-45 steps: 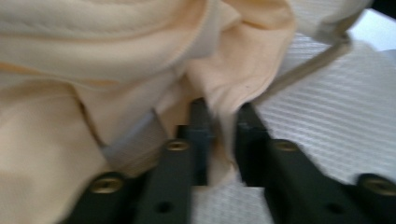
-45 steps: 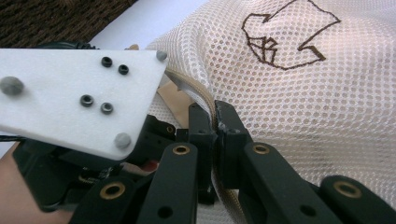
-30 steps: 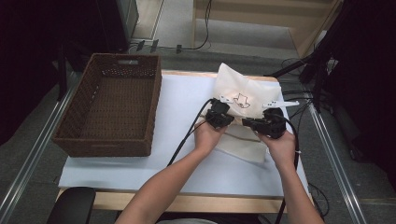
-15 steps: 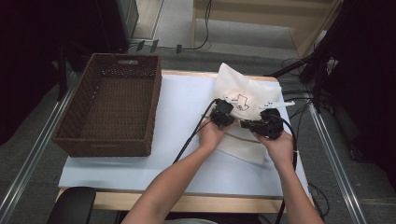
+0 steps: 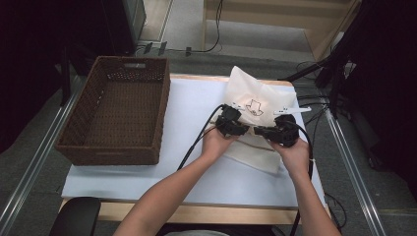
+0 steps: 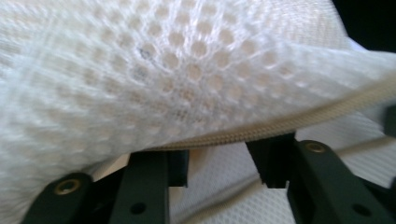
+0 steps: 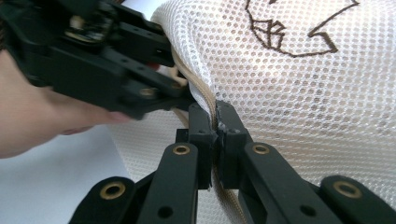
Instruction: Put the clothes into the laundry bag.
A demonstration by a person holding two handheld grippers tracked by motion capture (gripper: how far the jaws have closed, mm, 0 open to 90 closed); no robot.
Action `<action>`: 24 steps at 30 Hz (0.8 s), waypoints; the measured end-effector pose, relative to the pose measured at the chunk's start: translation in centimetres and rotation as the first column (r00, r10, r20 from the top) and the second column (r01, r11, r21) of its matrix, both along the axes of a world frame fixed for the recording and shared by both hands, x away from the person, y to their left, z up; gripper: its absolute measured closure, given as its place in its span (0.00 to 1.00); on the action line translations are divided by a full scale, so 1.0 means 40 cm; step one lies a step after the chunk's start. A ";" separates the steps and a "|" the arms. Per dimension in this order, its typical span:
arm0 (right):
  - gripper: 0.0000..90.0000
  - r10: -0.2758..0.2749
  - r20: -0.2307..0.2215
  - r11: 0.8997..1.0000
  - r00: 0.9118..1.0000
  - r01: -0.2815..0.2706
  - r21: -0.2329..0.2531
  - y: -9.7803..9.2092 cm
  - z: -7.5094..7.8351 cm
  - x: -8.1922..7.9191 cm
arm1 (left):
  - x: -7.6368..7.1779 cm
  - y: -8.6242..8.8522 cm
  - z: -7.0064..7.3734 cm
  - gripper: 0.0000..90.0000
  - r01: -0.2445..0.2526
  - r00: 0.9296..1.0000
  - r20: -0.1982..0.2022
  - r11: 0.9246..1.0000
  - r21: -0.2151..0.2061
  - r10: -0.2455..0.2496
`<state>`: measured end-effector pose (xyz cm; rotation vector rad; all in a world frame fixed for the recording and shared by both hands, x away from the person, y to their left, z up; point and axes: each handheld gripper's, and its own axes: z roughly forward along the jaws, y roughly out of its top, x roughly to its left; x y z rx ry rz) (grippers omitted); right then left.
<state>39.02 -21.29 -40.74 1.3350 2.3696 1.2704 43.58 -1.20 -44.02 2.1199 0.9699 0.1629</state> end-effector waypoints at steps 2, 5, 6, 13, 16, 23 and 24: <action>0.98 -0.003 0.002 1.000 1.000 0.003 0.004 -0.001 0.001 -0.001 | -0.009 0.014 0.008 0.65 0.015 1.000 -0.006 1.000 -0.003 -0.015; 0.98 -0.003 0.003 1.000 1.000 0.003 0.006 -0.003 0.001 -0.001 | -0.025 0.034 0.022 0.62 0.024 1.000 0.005 1.000 -0.011 -0.024; 0.98 -0.004 0.002 1.000 1.000 0.004 0.006 -0.004 0.001 -0.001 | -0.029 0.039 0.025 0.61 0.024 1.000 0.009 1.000 -0.011 -0.024; 0.98 -0.005 0.001 1.000 1.000 0.005 0.011 -0.004 0.001 0.000 | -0.056 0.082 0.013 0.57 0.025 0.999 0.036 0.999 0.044 -0.026; 0.98 -0.007 0.004 1.000 1.000 0.007 0.008 -0.003 0.001 -0.001 | -0.044 0.090 -0.014 0.56 -0.013 0.999 0.031 0.995 0.097 0.010; 0.98 -0.001 0.001 1.000 1.000 0.001 0.006 0.000 -0.001 -0.001 | -0.019 0.068 -0.058 0.62 -0.017 1.000 0.017 0.994 0.111 0.015; 0.98 -0.002 0.002 1.000 1.000 0.002 0.005 0.002 -0.002 0.000 | -0.018 0.062 -0.062 0.66 -0.002 1.000 0.026 0.991 0.131 -0.001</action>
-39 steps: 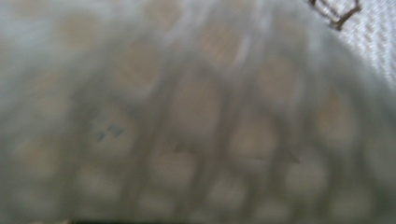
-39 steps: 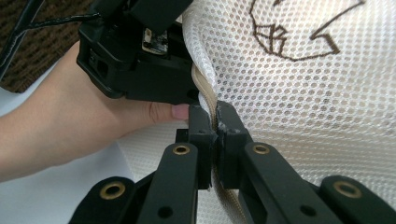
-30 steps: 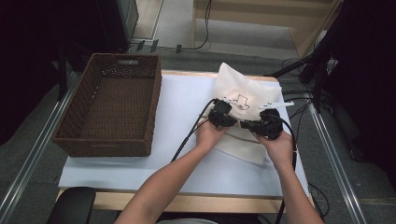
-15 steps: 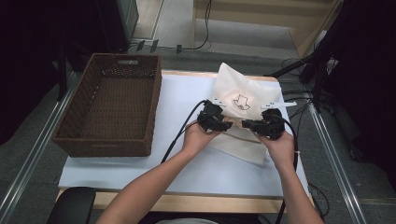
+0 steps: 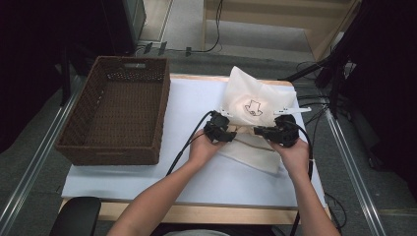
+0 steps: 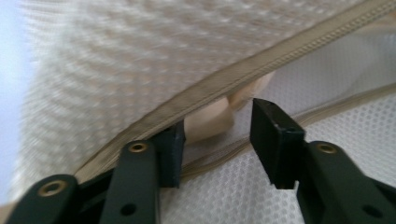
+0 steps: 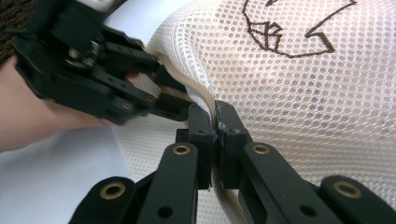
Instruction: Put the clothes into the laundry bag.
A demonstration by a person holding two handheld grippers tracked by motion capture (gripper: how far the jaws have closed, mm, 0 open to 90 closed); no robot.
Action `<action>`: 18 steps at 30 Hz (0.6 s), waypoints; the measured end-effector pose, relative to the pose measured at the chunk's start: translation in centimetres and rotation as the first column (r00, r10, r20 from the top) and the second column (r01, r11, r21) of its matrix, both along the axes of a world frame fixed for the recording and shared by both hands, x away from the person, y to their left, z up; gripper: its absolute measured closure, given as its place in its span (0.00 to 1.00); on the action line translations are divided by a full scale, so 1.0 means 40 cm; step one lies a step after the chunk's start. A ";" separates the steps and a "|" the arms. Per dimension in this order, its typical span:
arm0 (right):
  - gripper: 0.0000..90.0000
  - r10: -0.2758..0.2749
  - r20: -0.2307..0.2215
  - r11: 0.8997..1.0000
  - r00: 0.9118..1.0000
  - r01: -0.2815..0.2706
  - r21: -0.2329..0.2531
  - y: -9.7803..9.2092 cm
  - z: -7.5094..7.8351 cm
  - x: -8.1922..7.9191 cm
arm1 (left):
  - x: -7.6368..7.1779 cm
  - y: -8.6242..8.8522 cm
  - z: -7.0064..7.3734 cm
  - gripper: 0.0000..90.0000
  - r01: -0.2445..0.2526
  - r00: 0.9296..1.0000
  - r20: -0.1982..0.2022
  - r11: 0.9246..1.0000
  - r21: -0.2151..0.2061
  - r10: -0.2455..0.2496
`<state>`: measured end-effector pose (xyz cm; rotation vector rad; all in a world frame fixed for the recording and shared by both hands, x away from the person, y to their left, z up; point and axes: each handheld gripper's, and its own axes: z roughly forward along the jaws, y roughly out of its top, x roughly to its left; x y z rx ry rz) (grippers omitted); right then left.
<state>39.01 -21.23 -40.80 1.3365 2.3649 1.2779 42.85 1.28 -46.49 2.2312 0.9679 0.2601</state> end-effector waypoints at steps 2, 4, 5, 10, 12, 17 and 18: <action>0.98 0.002 0.000 1.000 1.000 -0.002 0.003 0.000 0.001 0.001 | 0.002 -0.008 -0.005 0.80 -0.002 1.000 0.026 1.000 0.010 0.002; 0.98 0.001 0.000 1.000 1.000 -0.001 0.004 -0.001 0.001 0.001 | 0.013 -0.014 -0.001 0.89 -0.013 1.000 0.003 1.000 0.014 0.013; 0.98 0.000 0.000 1.000 1.000 0.000 0.005 -0.001 0.001 0.001 | 0.018 -0.016 0.001 0.92 -0.011 1.000 -0.012 1.000 0.018 0.011; 0.98 0.002 0.000 1.000 1.000 -0.002 0.008 0.001 0.001 0.003 | 0.031 -0.043 0.013 0.97 -0.021 1.000 -0.010 0.997 0.077 0.022; 0.98 0.002 0.002 1.000 1.000 -0.002 0.010 0.002 0.002 0.002 | 0.042 -0.046 0.019 0.98 -0.041 0.998 -0.049 0.999 0.035 0.042; 0.98 -0.001 -0.001 1.000 1.000 0.001 0.014 -0.001 -0.002 0.005 | 0.054 -0.065 0.030 0.98 -0.061 0.997 -0.051 0.998 -0.032 0.060; 0.98 -0.001 -0.004 1.000 1.000 0.001 0.019 -0.002 -0.002 0.006 | 0.061 -0.068 0.027 0.98 -0.066 0.996 -0.062 0.997 -0.042 0.063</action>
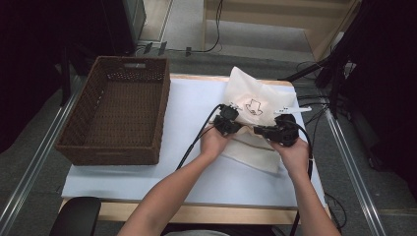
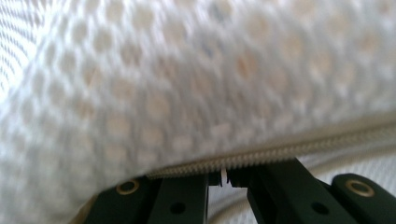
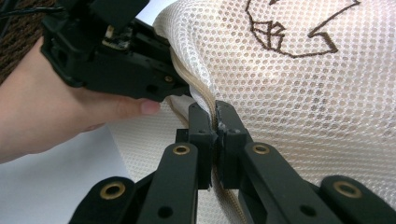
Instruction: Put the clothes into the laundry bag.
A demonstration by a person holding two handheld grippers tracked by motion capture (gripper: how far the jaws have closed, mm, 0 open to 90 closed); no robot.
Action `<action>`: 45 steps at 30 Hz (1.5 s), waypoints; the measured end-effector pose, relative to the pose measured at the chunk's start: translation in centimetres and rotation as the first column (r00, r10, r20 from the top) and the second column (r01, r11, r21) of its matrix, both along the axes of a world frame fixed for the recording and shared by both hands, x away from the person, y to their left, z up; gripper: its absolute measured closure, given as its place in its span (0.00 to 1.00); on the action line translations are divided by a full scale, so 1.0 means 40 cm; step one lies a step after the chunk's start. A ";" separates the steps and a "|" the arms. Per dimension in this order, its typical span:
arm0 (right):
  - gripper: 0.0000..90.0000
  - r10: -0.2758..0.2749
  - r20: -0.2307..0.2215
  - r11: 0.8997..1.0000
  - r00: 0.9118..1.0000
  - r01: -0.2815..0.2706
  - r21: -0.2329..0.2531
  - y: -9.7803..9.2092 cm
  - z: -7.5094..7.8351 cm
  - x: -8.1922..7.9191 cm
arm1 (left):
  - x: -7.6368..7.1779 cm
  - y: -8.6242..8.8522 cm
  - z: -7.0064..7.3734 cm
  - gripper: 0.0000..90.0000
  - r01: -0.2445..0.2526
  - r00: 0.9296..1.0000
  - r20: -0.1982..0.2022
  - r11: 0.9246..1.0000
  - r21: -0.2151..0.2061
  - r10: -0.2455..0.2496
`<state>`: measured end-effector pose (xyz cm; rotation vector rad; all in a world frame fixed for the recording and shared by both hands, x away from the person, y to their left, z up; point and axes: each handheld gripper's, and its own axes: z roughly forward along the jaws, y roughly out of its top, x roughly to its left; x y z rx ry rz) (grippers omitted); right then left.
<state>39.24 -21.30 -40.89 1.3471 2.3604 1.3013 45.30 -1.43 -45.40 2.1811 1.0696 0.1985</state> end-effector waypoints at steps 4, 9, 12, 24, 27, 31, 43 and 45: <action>0.98 0.003 -0.007 1.000 1.000 -0.003 -0.005 0.000 -0.005 0.005 | 0.006 0.000 -0.009 0.97 0.007 1.000 -0.026 1.000 -0.017 -0.008; 0.98 -0.001 -0.006 1.000 1.000 0.001 0.010 -0.008 -0.003 0.002 | -0.022 0.034 0.032 0.96 0.054 0.998 -0.034 0.994 -0.099 -0.057; 0.98 -0.007 -0.006 1.000 1.000 0.007 0.015 -0.014 -0.003 0.000 | -0.048 0.054 0.058 0.95 0.099 0.995 -0.021 0.990 -0.103 -0.102; 0.98 0.000 -0.007 1.000 1.000 0.000 0.010 -0.009 -0.011 -0.008 | -0.127 0.152 0.116 0.77 0.168 0.986 -0.002 0.979 -0.118 -0.169; 0.98 0.019 -0.018 1.000 1.000 -0.020 -0.008 -0.004 -0.018 -0.008 | -0.137 0.178 0.125 0.69 0.157 0.988 0.024 0.980 -0.120 -0.156; 0.98 0.035 -0.037 0.999 0.999 -0.036 -0.029 0.004 -0.036 -0.006 | -0.132 0.216 0.122 0.60 0.120 0.993 0.018 0.986 -0.116 -0.119; 0.98 0.069 -0.113 0.994 0.991 -0.077 -0.074 0.037 -0.113 0.011 | -0.102 0.273 0.071 0.49 0.046 0.999 -0.014 0.993 -0.107 -0.047; 0.98 0.064 -0.120 0.994 0.991 -0.074 -0.084 0.041 -0.122 0.015 | -0.096 0.276 0.055 0.48 0.042 0.999 -0.021 0.995 -0.094 -0.044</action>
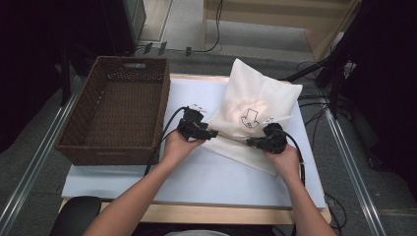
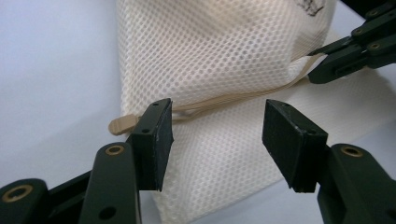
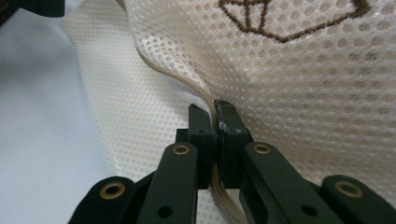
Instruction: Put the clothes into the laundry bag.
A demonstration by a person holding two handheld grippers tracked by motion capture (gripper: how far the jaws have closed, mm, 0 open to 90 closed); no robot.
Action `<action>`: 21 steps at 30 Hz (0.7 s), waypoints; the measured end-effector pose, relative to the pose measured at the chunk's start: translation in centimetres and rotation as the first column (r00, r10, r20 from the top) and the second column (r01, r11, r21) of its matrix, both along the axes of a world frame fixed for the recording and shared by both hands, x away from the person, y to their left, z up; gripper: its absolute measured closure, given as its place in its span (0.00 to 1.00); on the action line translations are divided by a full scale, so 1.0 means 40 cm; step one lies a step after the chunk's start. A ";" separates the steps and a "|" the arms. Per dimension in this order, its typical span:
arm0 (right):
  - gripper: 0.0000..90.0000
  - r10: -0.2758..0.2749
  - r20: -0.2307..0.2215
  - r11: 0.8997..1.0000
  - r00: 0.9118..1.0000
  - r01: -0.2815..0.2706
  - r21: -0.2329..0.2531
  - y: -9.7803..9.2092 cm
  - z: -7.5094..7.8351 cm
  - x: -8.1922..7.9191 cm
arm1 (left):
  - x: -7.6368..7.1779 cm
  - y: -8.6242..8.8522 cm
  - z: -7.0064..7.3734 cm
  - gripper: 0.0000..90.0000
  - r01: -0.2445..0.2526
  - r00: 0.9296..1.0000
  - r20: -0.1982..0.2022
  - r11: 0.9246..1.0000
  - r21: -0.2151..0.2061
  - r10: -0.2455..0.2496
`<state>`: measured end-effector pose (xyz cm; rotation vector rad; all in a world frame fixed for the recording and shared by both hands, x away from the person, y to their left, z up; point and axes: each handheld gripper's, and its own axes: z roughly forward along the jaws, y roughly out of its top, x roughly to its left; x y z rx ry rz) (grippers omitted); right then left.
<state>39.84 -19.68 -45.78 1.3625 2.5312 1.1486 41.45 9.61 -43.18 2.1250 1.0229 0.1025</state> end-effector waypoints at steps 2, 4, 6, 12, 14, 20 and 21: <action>0.98 -0.005 -0.002 1.000 1.000 0.005 -0.018 0.005 -0.008 0.004 | 0.003 0.002 -0.011 0.48 -0.010 1.000 -0.014 1.000 0.017 0.010; 0.98 -0.011 0.002 0.999 1.000 0.011 -0.032 0.007 -0.015 0.010 | 0.005 0.002 -0.022 0.48 -0.017 1.000 -0.017 0.999 0.030 0.017; 0.98 -0.016 -0.002 0.999 1.000 0.016 -0.036 0.007 -0.021 0.015 | 0.007 0.004 -0.031 0.47 -0.026 0.999 -0.021 0.999 0.030 0.026; 0.98 -0.030 0.007 0.999 1.000 0.030 -0.038 0.003 -0.036 0.032 | 0.015 0.005 -0.050 0.48 -0.038 0.999 -0.033 0.998 0.045 0.040; 0.98 -0.038 -0.001 0.999 0.999 0.038 -0.033 0.000 -0.036 0.038 | 0.014 0.007 -0.054 0.50 -0.049 0.998 -0.027 0.998 0.040 0.050; 0.98 -0.070 0.019 0.997 0.997 0.071 -0.035 -0.011 -0.039 0.051 | -0.008 0.016 -0.048 0.49 -0.069 0.998 0.006 0.996 0.058 0.069; 0.98 -0.079 0.021 0.996 0.997 0.079 -0.032 -0.015 -0.040 0.053 | -0.009 0.017 -0.046 0.48 -0.070 0.998 0.004 0.996 0.052 0.070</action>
